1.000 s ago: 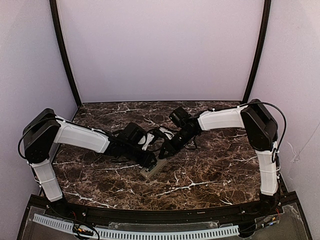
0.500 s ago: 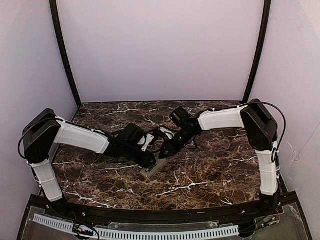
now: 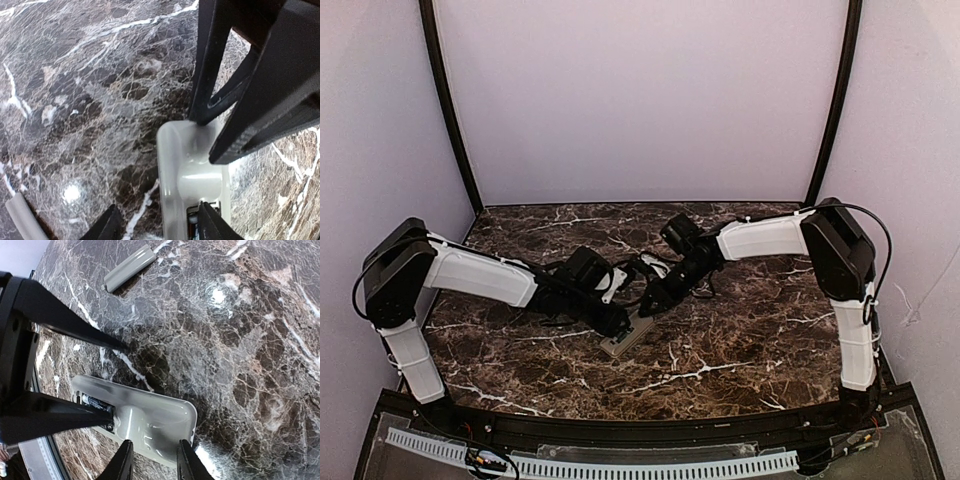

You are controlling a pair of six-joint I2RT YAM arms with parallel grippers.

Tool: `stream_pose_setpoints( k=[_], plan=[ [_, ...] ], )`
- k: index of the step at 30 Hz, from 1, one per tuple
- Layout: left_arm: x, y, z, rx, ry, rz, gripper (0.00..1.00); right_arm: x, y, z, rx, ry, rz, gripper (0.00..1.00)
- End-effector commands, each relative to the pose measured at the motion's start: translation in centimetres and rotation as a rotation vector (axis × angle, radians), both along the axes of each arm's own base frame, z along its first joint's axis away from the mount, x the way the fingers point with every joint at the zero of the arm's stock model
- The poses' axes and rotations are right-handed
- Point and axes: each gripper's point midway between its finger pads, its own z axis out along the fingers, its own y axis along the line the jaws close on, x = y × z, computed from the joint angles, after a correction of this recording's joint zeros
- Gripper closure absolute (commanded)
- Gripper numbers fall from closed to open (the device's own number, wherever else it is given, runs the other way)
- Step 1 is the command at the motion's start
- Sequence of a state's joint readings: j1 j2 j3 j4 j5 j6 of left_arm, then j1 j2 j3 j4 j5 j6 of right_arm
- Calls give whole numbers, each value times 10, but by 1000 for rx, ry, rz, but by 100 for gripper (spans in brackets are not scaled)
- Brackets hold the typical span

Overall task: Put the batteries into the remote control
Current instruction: Press the battery in the battery compartment, then adjust the remote control without the battery cover at the center of the board.

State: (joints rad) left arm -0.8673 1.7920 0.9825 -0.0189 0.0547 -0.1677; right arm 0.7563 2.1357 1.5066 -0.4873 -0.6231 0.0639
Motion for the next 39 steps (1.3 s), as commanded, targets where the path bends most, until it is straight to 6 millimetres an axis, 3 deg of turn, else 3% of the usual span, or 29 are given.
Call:
stream_pose_setpoints(
  k=[1,4,8,9,10,16,23,29,39],
  plan=[
    [7,14,31,19,-26,36,44,6,-14,-2,-14,23,-39,70],
    [12,22,55,8,-76,70,41,16,-18,9,16,10,-59,66],
    [0,35,72,-26,-75,98,39,25,-14,9,34,12,-60,63],
    [-7,41,66,-20,-51,100,39,26,-11,9,42,18,-54,63],
    [-16,40,73,-65,-28,96,40,27,-9,10,51,21,-50,63],
    [-72,61,41,-160,155,93,45,32,7,17,111,47,-22,62],
    [-108,46,20,-177,239,10,50,43,26,17,168,68,16,63],
    [-133,28,6,-194,293,-75,57,35,37,10,214,121,65,67],
    [-134,-4,-14,-249,350,-113,62,11,33,-2,261,201,132,70]
  ],
)
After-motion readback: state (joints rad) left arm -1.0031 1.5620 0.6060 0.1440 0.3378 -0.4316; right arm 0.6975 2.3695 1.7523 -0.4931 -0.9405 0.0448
